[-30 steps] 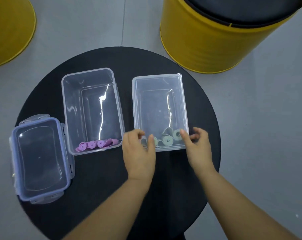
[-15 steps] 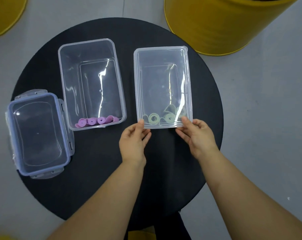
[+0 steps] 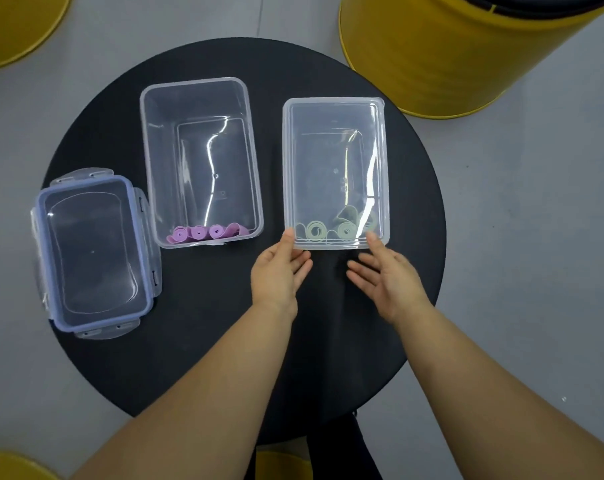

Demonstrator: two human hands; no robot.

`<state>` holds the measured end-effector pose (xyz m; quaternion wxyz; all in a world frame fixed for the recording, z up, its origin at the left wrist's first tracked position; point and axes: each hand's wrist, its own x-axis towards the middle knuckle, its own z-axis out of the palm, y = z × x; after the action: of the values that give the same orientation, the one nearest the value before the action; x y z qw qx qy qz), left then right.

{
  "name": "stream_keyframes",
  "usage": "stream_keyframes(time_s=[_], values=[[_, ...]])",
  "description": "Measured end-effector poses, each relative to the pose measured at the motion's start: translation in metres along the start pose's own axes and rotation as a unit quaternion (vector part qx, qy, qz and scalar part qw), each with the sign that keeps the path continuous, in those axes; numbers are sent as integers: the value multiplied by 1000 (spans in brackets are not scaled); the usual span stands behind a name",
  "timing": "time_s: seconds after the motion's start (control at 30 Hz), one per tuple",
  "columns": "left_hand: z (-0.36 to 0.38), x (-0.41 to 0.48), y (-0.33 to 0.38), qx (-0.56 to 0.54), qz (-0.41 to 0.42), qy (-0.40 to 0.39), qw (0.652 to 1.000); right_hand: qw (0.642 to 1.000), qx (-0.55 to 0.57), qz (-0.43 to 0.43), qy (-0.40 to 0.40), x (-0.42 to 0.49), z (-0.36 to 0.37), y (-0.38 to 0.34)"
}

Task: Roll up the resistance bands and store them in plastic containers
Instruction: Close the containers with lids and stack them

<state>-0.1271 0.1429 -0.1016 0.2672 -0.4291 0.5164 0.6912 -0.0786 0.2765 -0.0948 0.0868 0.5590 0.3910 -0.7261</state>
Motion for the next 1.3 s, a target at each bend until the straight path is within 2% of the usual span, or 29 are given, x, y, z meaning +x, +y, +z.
stream_keyframes(time_s=[0.07, 0.17, 0.3, 0.4, 0.53, 0.63, 0.77, 0.93, 1.13, 1.2, 1.3], values=[[-7, -6, 1, 18, -38, 5, 999, 999, -34, 38, -10, -16, 6, 12], [-37, -18, 6, 75, -65, 47, 994, 985, -144, 85, -51, -41, 26, 41], [-114, -26, 28, 160, 18, 129, 978, 938, -301, 76, -152, -64, 89, 84], [-179, -18, 54, 230, 101, 216, 943, 903, -375, 40, -204, -70, 144, 116], [-250, 14, 87, 304, 160, 313, 885, 884, -429, -33, -183, -66, 205, 148], [-279, 44, 107, 378, 114, 306, 866, 889, -433, -51, -139, -54, 235, 162], [-295, 71, 115, 379, 67, 239, 891, 907, -404, -75, -91, -38, 262, 170], [-304, 72, 115, 370, 67, 223, 900, 927, -363, -69, -61, -34, 277, 175], [-323, 51, 125, 217, 60, 249, 942, 944, -266, -93, -172, -80, 278, 163], [-320, 36, 134, 164, 80, 207, 961, 944, -251, -108, -185, -96, 267, 146], [-296, 14, 154, 88, 103, 91, 987, 938, -259, -146, -179, -110, 240, 109]])
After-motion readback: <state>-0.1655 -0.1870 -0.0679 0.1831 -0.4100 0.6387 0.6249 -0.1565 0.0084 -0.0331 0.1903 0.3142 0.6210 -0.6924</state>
